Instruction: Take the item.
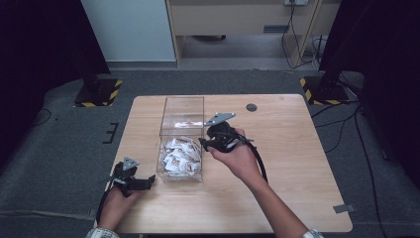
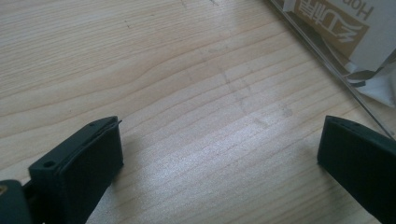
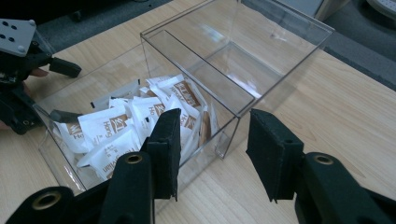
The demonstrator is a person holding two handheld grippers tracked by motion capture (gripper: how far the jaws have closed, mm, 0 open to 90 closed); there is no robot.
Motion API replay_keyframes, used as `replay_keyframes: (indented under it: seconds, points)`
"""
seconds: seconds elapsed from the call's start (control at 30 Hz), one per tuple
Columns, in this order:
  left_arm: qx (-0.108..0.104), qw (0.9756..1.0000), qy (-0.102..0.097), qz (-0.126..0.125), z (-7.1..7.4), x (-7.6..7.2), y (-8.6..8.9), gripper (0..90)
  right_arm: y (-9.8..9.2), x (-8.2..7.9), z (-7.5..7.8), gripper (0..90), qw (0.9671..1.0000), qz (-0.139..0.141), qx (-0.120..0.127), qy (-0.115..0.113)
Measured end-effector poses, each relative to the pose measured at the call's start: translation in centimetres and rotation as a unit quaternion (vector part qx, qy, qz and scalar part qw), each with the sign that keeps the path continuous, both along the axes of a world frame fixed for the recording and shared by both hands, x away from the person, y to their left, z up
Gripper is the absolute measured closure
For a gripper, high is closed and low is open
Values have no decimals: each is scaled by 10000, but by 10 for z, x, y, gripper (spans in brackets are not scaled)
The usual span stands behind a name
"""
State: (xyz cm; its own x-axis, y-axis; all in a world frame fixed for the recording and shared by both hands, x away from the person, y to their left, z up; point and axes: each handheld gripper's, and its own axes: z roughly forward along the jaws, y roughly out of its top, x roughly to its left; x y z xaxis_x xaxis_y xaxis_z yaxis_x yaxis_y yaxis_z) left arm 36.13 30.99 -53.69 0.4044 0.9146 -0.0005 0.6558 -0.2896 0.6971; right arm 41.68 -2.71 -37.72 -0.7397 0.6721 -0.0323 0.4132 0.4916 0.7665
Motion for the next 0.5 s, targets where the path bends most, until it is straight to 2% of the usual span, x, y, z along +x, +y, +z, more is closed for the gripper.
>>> replay_keyframes:
  seconds: [0.1, 0.5]
  points:
    - [0, 10000, 0, 0, 0, 0, 0, 0, 7, 2, 0, 545, 10000, 42, -88, 3]
    - [1, 10000, 0, -1, 0, 0, 0, 0, 25, 4, -1, 544, 9999, 123, -56, 3]
